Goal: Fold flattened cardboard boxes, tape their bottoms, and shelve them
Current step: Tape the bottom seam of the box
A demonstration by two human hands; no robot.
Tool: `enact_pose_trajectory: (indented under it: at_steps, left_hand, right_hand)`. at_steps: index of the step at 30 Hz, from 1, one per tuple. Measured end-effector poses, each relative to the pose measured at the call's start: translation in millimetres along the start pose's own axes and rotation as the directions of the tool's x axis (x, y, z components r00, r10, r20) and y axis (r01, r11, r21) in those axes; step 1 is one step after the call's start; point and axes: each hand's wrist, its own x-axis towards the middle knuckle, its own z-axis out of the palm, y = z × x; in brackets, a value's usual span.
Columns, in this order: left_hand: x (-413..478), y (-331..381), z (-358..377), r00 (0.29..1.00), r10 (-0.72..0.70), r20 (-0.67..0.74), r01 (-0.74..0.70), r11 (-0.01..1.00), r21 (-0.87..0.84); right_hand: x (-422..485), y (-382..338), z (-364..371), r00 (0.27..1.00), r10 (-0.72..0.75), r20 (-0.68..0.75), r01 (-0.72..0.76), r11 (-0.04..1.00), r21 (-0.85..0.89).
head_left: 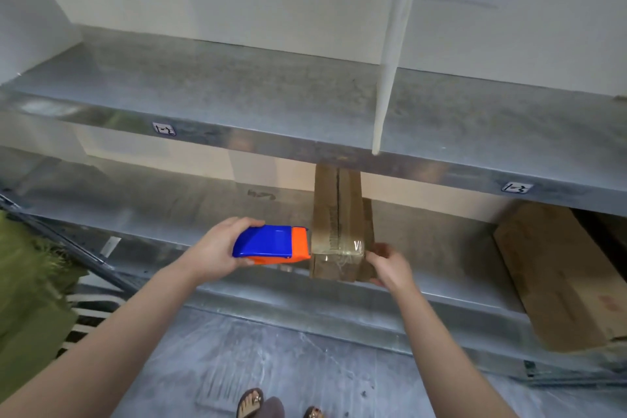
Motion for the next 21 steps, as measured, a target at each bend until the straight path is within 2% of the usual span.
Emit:
enact_pose_trajectory:
  at_steps: [4,7,9,11,14,17,21]
  left_hand:
    - [3.5,-4.1,-5.1,1.0,0.015,0.017,-0.016,1.0,0.02]
    - [7.3,-0.8,-5.4,0.999,0.042,0.022,-0.042,0.999,0.028]
    - [9.1,0.9,-4.4,0.998,0.052,0.032,-0.053,0.998,0.027]
    - [8.2,-2.2,-5.9,0.997,0.056,0.054,-0.058,0.998,0.029]
    - [-0.4,-16.7,-11.4,0.994,0.08,0.069,-0.081,0.996,0.021]
    - [-9.0,-25.8,-18.5,0.996,0.072,0.051,-0.07,0.997,-0.042]
    - [-11.6,-48.1,-38.3,0.992,0.106,0.071,-0.106,0.994,-0.001]
  right_hand:
    - [-7.1,8.9,-2.2,0.96,-0.227,-0.162,0.201,0.966,-0.166]
    - [-19.9,4.8,4.7,0.945,-0.318,-0.074,0.318,0.948,-0.012]
    - [-26.0,-0.9,14.1,0.937,-0.349,0.013,0.349,0.935,-0.058]
    - [-25.5,-2.2,23.1,0.944,-0.33,-0.004,0.329,0.943,-0.049]
    - [-20.1,-1.8,28.6,0.961,-0.27,-0.064,0.275,0.956,0.1]
    - [-18.5,-1.5,30.3,0.968,-0.248,-0.044,0.251,0.958,0.139]
    - [-17.4,-2.7,28.8,0.966,-0.256,-0.044,0.26,0.952,0.162]
